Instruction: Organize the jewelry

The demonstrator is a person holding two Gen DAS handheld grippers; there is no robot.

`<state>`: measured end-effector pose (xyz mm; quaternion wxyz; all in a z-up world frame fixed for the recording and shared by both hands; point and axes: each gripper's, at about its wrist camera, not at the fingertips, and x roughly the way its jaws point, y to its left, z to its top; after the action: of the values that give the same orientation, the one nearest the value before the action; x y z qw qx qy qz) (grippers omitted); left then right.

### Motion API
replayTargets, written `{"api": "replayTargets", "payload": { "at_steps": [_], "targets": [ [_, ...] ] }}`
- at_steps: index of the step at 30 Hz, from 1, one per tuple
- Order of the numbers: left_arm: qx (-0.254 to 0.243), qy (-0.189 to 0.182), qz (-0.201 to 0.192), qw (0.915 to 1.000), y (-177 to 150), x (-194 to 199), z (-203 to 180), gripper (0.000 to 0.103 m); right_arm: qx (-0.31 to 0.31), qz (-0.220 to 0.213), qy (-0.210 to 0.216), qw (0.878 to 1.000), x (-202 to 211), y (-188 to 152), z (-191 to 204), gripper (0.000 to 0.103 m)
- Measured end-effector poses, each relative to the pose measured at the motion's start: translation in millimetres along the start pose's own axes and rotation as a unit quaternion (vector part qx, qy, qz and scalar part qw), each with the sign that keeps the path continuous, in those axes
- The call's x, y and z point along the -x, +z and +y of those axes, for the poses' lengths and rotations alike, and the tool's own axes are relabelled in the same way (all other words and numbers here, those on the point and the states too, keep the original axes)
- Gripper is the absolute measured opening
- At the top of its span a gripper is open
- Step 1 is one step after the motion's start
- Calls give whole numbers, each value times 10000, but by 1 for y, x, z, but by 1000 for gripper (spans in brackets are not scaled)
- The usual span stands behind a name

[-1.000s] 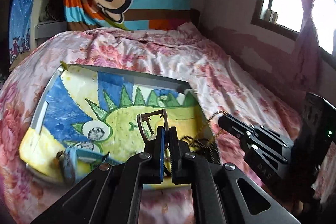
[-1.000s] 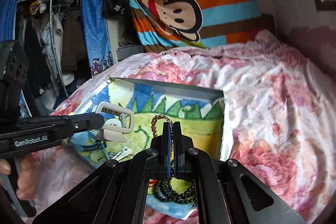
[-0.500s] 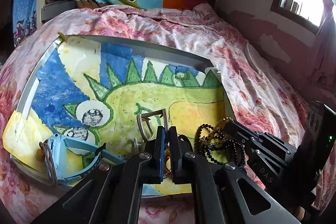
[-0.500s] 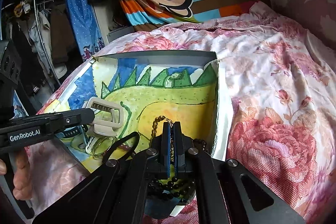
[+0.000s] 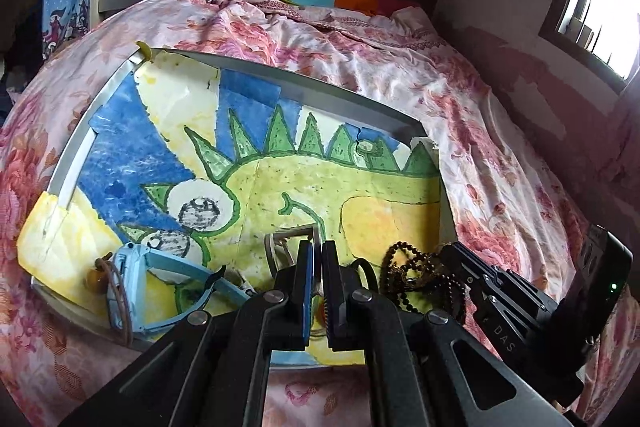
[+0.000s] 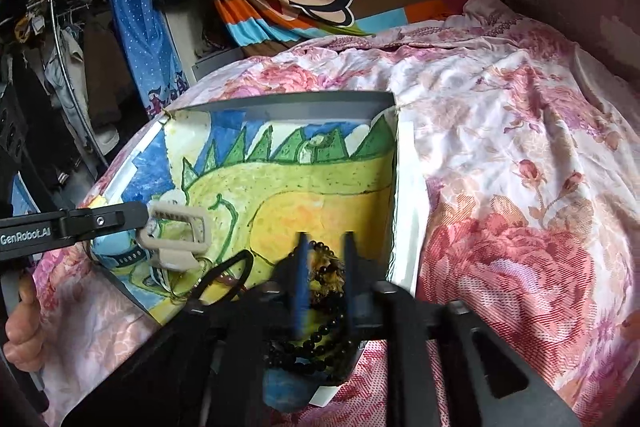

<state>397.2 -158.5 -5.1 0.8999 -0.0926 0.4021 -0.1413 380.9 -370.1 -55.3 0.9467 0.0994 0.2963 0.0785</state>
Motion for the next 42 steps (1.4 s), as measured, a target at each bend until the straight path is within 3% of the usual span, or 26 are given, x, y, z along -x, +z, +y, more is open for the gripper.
{"api": "replayTargets", "payload": {
  "at_steps": [1,3,6,8,10,14,16,18,20,27,42],
  "targets": [
    [0,-5,-17,10000,0,4,0,13,-9,-67,16,10000,4,2,1,41],
    [-11,-12,-89,10000,0,12,-1,26,16,-116,10,9999,11,7,4,41],
    [32,-37,-255,9997,0,28,-1,39,71,-212,-38,9997,23,14,8,44],
    [128,-37,-336,9993,1,38,2,53,131,-308,-102,9994,33,18,11,57],
    [241,-66,-482,9985,1,49,4,68,214,-407,-130,9989,43,22,16,60],
    [268,9,-756,9968,0,74,6,83,402,-576,-163,9974,66,27,29,76],
    [249,104,-928,9953,-3,88,6,94,504,-662,-192,9964,79,27,35,79],
    [284,165,-1114,9932,-6,101,8,99,557,-786,-252,9950,95,26,40,84],
    [334,255,-1264,9911,-11,113,12,102,499,-947,-241,9940,110,25,43,92],
    [129,645,-1608,9848,-37,148,20,103,203,-1290,-223,9912,148,14,52,101],
    [-385,908,-2142,9718,-92,222,22,103,571,-1786,-292,9818,224,-39,102,101]
  ]
}}
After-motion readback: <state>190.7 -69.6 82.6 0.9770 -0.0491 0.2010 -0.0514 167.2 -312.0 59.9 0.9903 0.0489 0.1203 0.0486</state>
